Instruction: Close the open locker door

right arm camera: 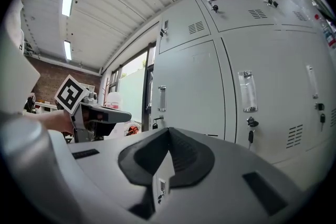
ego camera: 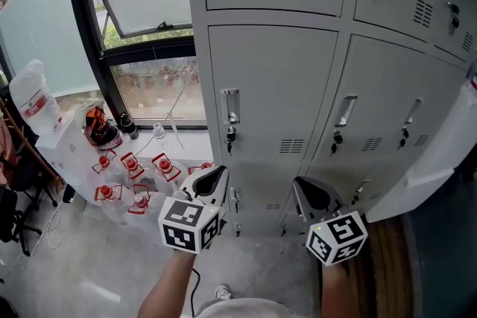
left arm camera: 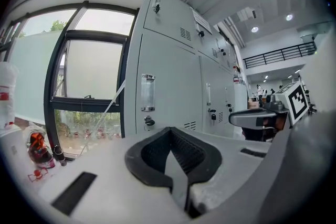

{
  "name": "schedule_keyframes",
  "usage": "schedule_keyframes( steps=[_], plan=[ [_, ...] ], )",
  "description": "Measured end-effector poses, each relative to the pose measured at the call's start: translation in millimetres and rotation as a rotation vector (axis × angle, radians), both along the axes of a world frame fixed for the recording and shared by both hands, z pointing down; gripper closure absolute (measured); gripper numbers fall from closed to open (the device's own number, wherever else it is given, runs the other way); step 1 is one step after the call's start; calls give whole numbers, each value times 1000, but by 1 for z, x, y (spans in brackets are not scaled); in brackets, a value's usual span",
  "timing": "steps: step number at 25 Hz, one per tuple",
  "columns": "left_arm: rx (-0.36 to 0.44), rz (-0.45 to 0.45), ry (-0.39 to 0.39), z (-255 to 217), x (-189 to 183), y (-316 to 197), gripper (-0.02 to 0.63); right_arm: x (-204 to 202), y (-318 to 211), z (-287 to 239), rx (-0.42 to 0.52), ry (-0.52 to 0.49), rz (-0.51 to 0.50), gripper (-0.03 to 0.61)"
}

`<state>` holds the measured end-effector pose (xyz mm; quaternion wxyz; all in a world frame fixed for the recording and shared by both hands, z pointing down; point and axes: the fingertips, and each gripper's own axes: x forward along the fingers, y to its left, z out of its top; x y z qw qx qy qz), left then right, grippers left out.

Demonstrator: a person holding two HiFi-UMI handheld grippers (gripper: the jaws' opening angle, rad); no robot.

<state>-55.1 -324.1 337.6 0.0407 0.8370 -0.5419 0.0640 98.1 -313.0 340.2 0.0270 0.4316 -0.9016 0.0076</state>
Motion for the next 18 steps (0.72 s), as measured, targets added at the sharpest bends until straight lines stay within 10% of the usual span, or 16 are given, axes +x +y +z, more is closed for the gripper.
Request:
schedule_keyframes(
  steps=[18],
  plan=[
    [-18,62,-51,10,2,28,607,10,19,4,3,-7,61,572]
  ],
)
